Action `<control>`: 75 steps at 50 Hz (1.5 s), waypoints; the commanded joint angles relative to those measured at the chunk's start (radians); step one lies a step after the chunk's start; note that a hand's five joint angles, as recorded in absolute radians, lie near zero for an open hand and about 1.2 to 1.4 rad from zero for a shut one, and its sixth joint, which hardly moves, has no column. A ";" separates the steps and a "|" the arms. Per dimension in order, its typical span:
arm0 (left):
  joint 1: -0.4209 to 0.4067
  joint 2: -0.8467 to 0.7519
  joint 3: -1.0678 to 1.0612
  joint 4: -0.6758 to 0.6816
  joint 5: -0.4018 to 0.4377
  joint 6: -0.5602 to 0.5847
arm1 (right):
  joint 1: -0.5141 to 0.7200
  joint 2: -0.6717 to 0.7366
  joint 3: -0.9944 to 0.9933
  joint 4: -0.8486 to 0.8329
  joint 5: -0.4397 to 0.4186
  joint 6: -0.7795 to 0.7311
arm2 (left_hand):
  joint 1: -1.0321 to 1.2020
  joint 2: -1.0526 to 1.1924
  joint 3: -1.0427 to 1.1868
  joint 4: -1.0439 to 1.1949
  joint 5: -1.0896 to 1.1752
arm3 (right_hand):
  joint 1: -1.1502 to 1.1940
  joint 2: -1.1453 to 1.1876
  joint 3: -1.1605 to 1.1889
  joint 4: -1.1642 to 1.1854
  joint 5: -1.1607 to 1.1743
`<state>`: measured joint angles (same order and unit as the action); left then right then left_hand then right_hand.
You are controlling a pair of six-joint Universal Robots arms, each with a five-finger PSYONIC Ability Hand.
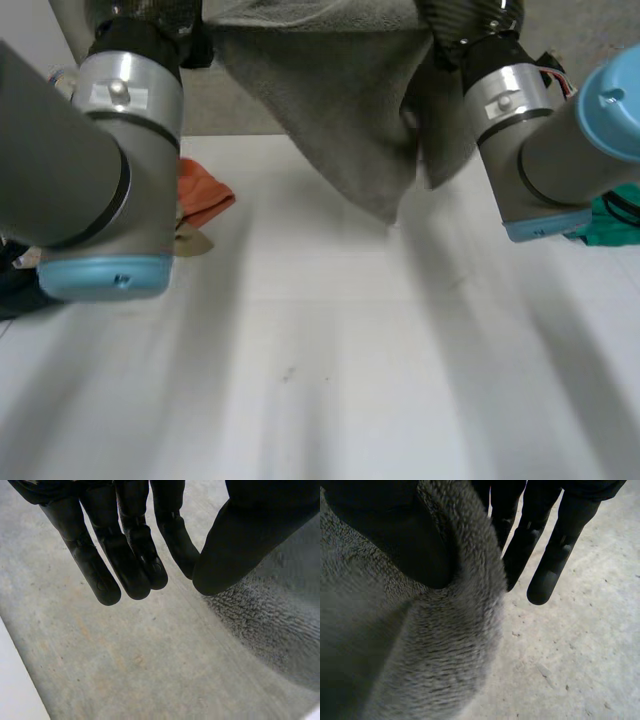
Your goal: Fold the laundry.
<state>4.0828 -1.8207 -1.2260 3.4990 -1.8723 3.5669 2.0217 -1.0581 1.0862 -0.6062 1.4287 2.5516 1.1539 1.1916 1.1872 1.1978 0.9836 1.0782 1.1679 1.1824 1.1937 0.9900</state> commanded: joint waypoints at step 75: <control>0.222 -0.089 -0.348 -0.290 0.437 -0.062 | -0.009 -0.077 -0.195 1.136 -0.232 -0.047 | -0.979 -1.017 -1.013 -1.023 -0.984 | 0.318 0.228 0.214 0.203 0.232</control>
<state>4.3079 -1.8920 -1.5824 3.2037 -1.4322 3.5333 2.0106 -0.9705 0.8201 0.6243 1.2049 2.4535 0.2050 0.2025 0.2073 0.2051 0.0507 1.1027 1.1652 1.1812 1.1928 0.9741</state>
